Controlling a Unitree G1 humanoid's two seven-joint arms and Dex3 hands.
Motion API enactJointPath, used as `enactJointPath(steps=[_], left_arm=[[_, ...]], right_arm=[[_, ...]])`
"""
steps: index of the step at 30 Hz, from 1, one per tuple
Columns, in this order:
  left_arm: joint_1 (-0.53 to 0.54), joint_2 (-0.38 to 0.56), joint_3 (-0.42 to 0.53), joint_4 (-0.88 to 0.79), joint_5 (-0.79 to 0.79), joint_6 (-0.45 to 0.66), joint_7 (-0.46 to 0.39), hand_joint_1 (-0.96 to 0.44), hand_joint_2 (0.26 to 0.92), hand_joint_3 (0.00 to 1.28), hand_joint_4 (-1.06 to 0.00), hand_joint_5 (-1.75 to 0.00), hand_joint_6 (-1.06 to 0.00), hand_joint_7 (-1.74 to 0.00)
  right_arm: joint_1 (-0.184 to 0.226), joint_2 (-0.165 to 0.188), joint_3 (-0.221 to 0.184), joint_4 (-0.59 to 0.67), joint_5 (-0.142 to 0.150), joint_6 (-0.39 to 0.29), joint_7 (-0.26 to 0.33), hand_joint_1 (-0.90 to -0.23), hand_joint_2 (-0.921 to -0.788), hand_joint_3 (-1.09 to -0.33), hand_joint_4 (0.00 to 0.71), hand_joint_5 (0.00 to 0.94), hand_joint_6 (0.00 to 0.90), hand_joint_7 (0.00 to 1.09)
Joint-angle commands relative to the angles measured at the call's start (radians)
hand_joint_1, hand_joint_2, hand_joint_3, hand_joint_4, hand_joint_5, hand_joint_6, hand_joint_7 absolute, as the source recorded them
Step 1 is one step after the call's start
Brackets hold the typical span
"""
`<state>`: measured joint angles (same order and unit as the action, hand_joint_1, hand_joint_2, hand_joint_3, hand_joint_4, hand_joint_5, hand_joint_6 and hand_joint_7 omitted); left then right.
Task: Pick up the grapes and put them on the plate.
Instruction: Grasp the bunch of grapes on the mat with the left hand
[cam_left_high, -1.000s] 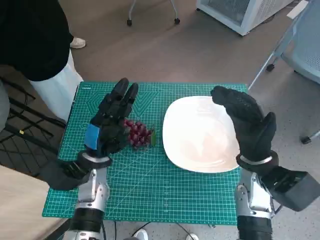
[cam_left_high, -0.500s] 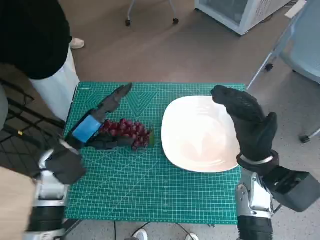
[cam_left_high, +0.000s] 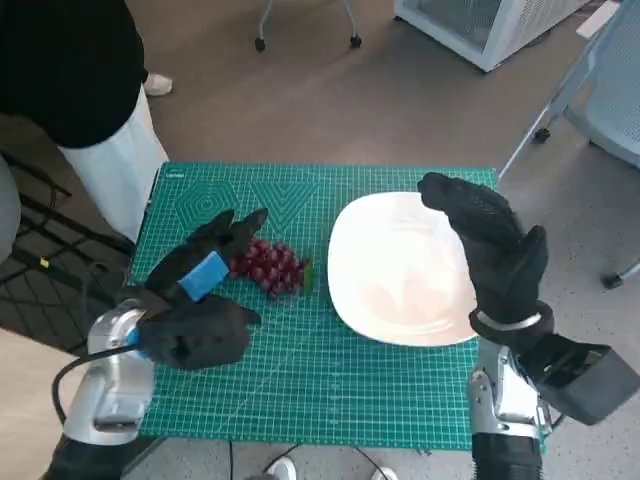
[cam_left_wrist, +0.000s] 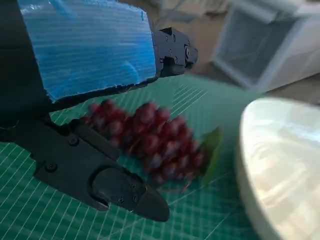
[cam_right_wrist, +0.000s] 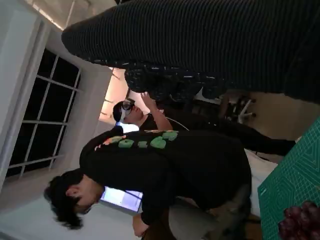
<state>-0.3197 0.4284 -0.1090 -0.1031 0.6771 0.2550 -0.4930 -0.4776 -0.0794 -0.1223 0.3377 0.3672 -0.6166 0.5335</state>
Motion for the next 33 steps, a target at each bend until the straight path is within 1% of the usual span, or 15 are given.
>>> enactJointPath(steps=[1, 8, 17, 26, 33], left_arm=[[-0.03, 0.0, -0.041, -0.007, 0.03, 0.066, -0.004, -0.47, 0.689, 0.0, 0.0, 0.0, -0.12, -0.01], [-0.058, 0.005, -0.095, 0.037, 0.046, 0.086, 0.014, -0.43, 0.687, 0.0, 0.0, 0.0, -0.12, -0.01], [-0.113, 0.004, -0.158, 0.119, 0.065, 0.09, 0.04, -0.43, 0.689, 0.0, 0.0, 0.0, -0.12, -0.01], [-0.216, -0.022, -0.233, 0.268, 0.107, 0.104, 0.066, -0.45, 0.692, 0.0, 0.0, 0.0, -0.12, 0.0], [-0.294, -0.044, -0.283, 0.41, 0.111, 0.082, 0.084, -0.44, 0.693, 0.0, 0.0, 0.0, -0.12, 0.0]], right_arm=[[0.03, 0.001, -0.001, -0.004, -0.005, 0.012, -0.009, -0.415, -0.921, -0.584, 0.274, 0.001, -0.001, 0.58], [0.03, 0.001, -0.003, 0.0, -0.004, 0.01, -0.008, -0.414, -0.921, -0.584, 0.274, 0.001, -0.001, 0.58], [0.027, 0.0, -0.005, 0.005, -0.002, 0.012, -0.008, -0.414, -0.921, -0.584, 0.274, 0.001, -0.001, 0.58], [0.024, -0.001, -0.005, 0.014, -0.002, 0.008, -0.003, -0.413, -0.921, -0.585, 0.274, 0.001, -0.001, 0.58], [0.02, -0.004, -0.006, 0.022, 0.003, 0.006, 0.004, -0.417, -0.921, -0.584, 0.274, 0.001, -0.001, 0.58]])
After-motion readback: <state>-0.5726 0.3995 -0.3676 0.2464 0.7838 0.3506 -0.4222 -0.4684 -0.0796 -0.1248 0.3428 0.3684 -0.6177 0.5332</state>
